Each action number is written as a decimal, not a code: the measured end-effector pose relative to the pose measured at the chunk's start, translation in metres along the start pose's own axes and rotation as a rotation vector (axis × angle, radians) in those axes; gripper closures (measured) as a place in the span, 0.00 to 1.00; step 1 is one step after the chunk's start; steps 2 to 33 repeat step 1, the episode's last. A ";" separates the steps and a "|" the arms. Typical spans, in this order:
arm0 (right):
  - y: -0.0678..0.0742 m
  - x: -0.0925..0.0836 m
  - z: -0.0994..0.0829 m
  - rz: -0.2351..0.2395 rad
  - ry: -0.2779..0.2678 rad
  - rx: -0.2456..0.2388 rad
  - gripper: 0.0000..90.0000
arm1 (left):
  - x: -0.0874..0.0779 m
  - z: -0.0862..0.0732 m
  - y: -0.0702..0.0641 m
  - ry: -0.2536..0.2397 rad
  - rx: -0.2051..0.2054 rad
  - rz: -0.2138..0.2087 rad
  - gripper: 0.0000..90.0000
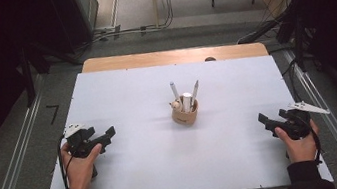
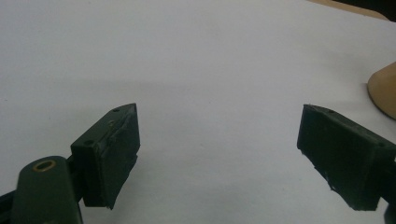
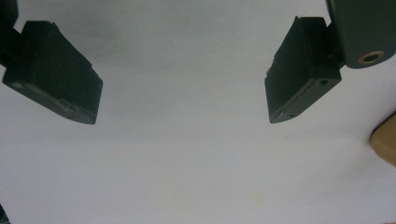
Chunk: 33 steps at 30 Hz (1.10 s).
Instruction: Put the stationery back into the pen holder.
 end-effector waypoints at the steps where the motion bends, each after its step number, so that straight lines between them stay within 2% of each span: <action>1: 0.000 0.000 0.000 0.001 -0.001 0.000 0.11 | 0.000 0.000 0.000 0.001 -0.001 0.002 0.16; 33: 0.000 0.000 0.000 0.001 -0.001 0.000 0.11 | 0.000 0.000 0.000 0.001 -0.001 0.002 0.16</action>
Point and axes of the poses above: each handheld gripper's, and its own axes: x roughly forward along the jaws, z roughly out of its top, y roughly to its left, the point moved 2 cm from there along x, roughly forward along the jaws, and after that the axes turned 5 degrees about x, right-handed, at the moved point
